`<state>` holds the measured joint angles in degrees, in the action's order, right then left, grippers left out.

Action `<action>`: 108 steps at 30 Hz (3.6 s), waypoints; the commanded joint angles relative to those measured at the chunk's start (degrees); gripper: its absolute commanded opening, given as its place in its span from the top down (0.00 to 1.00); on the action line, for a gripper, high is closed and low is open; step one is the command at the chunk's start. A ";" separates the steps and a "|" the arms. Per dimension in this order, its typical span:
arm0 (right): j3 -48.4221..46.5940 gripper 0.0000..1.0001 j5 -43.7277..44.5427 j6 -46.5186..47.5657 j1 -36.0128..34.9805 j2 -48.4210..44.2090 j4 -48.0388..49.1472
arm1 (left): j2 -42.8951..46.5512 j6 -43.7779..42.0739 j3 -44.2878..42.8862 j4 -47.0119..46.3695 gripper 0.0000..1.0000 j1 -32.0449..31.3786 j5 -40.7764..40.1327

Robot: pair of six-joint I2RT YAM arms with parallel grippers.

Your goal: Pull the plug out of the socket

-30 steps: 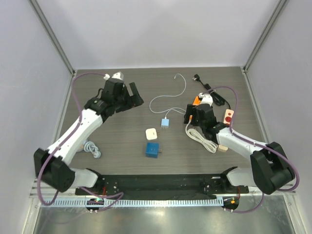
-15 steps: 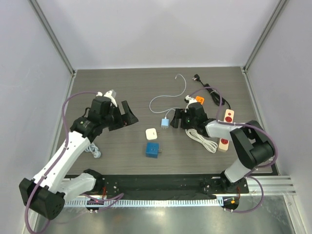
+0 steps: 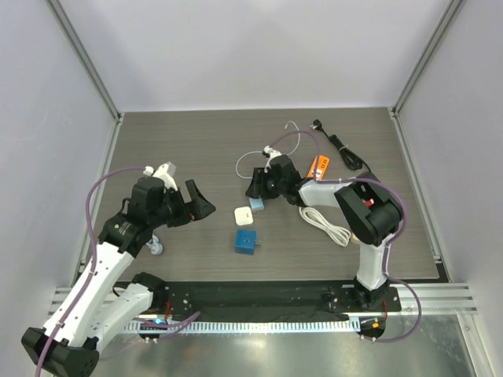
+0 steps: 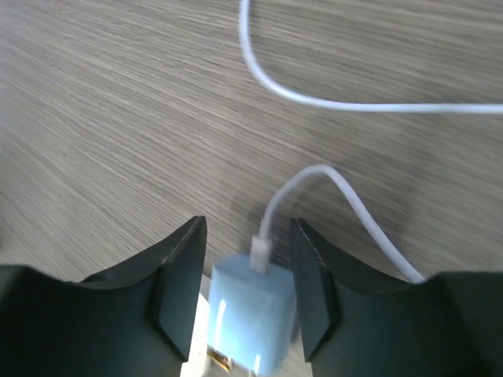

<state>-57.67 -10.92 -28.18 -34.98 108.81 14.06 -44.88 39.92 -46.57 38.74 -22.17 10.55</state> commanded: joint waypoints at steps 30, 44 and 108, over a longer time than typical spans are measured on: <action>0.07 0.03 24.62 8.06 -5.36 -25.22 -26.38 | -21.38 19.76 -21.46 31.92 0.00 19.52 -25.22; 20.05 0.03 24.19 8.06 -5.36 -38.59 -11.61 | -19.63 20.56 -20.06 38.51 0.00 36.73 -38.41; 22.51 0.04 22.61 8.41 -5.45 -43.25 -10.29 | -34.48 15.45 -7.57 7.24 0.38 52.68 -16.17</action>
<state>-35.00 11.40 -20.64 -40.38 67.70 1.28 -79.26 57.43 -54.24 50.70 33.08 -7.22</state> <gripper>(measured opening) 0.963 0.664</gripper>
